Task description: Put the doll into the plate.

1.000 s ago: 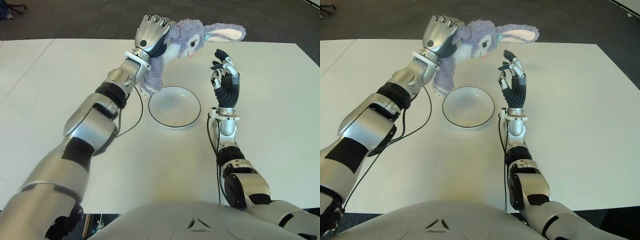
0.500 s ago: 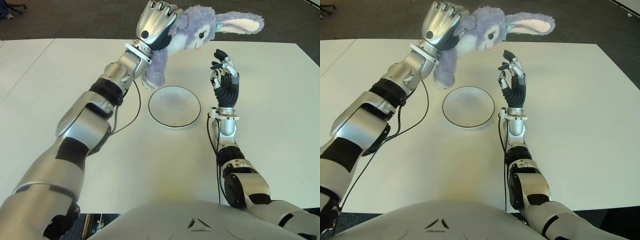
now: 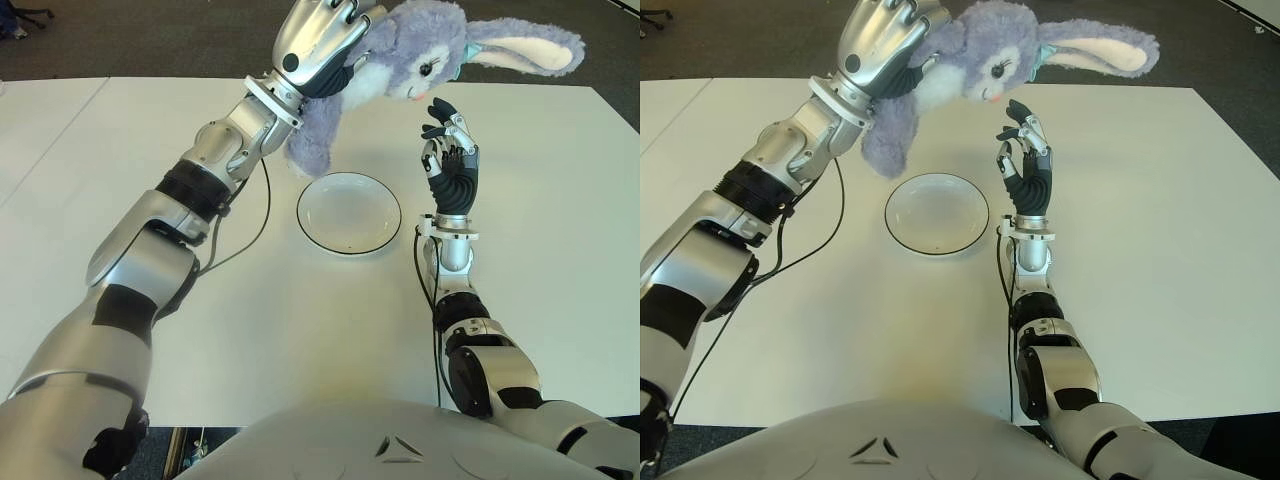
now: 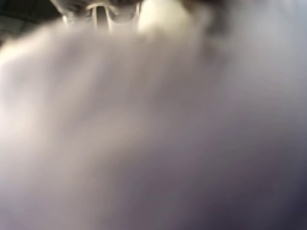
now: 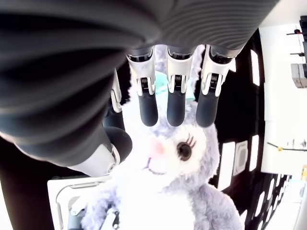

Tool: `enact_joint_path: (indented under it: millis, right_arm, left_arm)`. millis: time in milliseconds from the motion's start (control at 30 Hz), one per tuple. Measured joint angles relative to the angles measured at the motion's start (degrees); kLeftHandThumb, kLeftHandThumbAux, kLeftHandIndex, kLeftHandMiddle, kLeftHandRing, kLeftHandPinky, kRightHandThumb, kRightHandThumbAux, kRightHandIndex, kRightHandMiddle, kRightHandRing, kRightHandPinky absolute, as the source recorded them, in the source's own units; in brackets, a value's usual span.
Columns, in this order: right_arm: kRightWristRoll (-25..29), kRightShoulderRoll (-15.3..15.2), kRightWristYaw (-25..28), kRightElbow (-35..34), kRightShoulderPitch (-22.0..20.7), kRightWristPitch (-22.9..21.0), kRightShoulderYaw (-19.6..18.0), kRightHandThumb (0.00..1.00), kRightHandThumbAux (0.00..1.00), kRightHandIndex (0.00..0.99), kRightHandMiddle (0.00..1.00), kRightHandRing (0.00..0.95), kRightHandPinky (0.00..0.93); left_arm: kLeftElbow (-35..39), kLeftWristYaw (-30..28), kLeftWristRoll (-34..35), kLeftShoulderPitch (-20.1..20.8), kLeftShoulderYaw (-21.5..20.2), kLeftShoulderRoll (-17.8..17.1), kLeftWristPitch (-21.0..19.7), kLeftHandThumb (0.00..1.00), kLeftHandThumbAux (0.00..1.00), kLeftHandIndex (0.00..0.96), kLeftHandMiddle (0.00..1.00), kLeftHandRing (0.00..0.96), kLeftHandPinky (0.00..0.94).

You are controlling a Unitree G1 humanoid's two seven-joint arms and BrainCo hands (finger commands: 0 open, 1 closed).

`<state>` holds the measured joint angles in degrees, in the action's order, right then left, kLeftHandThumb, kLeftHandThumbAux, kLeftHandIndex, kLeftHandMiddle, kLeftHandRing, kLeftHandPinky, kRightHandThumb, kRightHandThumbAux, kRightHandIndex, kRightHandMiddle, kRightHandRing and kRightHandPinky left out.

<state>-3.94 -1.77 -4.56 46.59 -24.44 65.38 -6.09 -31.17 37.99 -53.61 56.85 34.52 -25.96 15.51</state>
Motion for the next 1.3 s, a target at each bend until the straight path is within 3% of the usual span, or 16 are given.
enact_joint_path:
  millis: [300, 833, 1067, 1300]
  right_arm:
    - [0.0, 0.0, -0.1, 0.0, 0.0, 0.0, 0.0, 0.710, 0.718, 0.420, 0.175, 0.172, 0.241]
    - [0.0, 0.0, -1.5, 0.0, 0.0, 0.0, 0.0, 0.711, 0.719, 0.419, 0.165, 0.161, 0.229]
    - [0.0, 0.0, -1.7, 0.0, 0.0, 0.0, 0.0, 0.714, 0.718, 0.419, 0.159, 0.182, 0.299]
    - [0.0, 0.0, -1.7, 0.0, 0.0, 0.0, 0.0, 0.713, 0.718, 0.418, 0.159, 0.187, 0.269]
  left_arm:
    - [7.6, -4.8, 0.1, -3.7, -0.1, -2.9, 0.3, 0.737, 0.695, 0.442, 0.808, 0.817, 0.843]
    - [19.9, -18.5, 2.3, -10.5, -2.2, -8.2, 0.0, 0.735, 0.695, 0.442, 0.809, 0.818, 0.838]
    - [22.3, -23.9, 2.8, -13.5, -2.5, -9.9, -0.8, 0.735, 0.696, 0.442, 0.808, 0.815, 0.839]
    - [22.3, -26.7, 2.9, -15.8, -2.5, -10.2, -1.4, 0.735, 0.697, 0.441, 0.817, 0.821, 0.843]
